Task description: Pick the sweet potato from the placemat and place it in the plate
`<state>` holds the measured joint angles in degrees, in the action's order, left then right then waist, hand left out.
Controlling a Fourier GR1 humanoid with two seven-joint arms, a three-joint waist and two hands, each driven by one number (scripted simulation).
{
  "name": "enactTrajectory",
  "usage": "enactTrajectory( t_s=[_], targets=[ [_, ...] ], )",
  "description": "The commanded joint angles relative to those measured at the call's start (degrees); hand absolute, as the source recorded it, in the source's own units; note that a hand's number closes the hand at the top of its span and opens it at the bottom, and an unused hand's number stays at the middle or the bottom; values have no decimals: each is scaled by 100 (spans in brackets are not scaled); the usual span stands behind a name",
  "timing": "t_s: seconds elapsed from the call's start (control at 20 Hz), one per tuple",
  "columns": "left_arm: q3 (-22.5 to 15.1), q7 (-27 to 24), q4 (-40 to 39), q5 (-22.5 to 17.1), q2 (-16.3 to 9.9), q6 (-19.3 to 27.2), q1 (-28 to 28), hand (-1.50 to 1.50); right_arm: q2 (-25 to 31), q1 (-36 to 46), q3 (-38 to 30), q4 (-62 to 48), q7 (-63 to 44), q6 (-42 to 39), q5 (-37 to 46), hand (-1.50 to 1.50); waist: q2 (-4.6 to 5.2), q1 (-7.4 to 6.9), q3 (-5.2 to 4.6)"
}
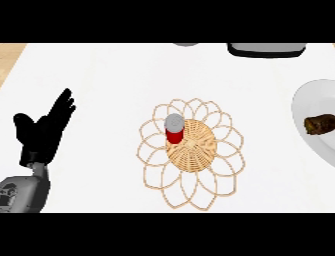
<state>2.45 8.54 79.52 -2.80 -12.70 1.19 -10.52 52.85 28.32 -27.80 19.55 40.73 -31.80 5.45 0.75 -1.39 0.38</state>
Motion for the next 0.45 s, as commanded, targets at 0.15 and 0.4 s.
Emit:
enactTrajectory(
  t_s=[0.15,0.4],
  targets=[
    [-76,-76,-15,56,129,37,16,0,234,-241,98,-222,966,-747,62,-150,11,-21,7],
    [-12,112,-79,34,60,26,-148,0,233,-393,258,-262,1099,-651,152,-150,24,0,14]
  ],
)
